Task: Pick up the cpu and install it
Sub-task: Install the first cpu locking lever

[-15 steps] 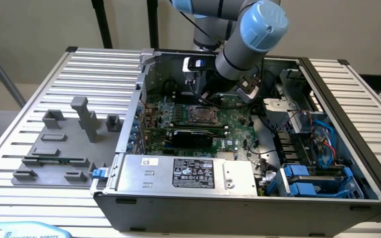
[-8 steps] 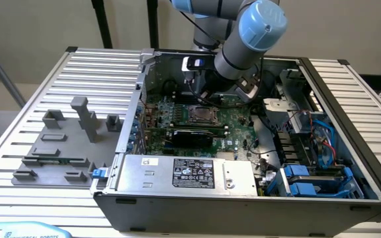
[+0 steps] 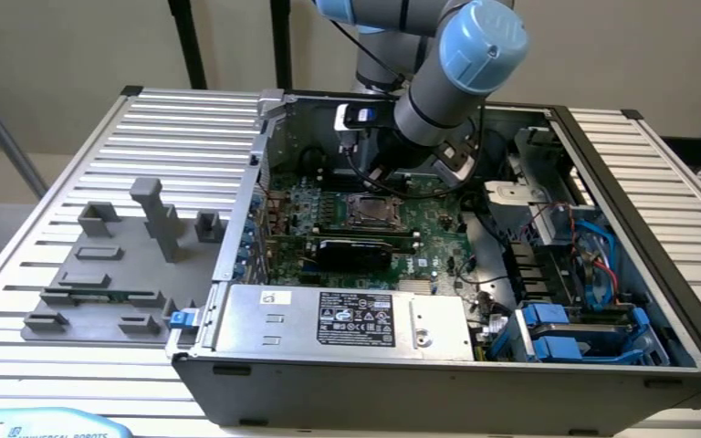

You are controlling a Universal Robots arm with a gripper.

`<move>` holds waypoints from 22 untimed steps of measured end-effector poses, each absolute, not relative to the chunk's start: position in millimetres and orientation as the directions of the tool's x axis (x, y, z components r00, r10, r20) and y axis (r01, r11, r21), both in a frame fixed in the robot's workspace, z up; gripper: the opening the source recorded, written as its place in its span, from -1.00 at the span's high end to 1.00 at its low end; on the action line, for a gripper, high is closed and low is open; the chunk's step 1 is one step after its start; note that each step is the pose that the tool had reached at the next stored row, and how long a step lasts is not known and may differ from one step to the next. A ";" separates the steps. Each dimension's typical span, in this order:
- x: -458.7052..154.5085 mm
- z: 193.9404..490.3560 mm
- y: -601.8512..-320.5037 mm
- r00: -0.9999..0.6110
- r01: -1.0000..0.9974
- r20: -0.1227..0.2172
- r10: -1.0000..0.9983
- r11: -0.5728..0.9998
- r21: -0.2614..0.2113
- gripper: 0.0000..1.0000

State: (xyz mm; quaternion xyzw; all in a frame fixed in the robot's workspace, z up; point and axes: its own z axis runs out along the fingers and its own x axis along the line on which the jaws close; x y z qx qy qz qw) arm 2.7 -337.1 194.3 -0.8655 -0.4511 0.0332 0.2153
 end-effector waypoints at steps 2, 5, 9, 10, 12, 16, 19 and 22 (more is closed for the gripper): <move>3.4 194.2 -337.1 0.590 0.767 0.137 0.796 -0.499 -0.403 0.79; 5.1 194.1 -337.0 0.587 0.769 0.137 0.798 -0.497 -0.403 0.79; 6.3 194.0 -337.2 0.584 0.771 0.137 0.800 -0.494 -0.403 0.79; 6.5 193.9 -337.2 0.583 0.771 0.137 0.801 -0.493 -0.403 0.79; 6.9 193.6 -337.2 0.581 0.773 0.137 0.803 -0.490 -0.403 0.79; 8.2 192.8 -337.5 0.576 0.776 0.137 0.806 -0.486 -0.403 0.79; 9.3 192.0 -337.7 0.572 0.778 0.137 0.809 -0.482 -0.403 0.79; 10.2 190.9 -337.9 0.569 0.780 0.137 0.811 -0.479 -0.403 0.79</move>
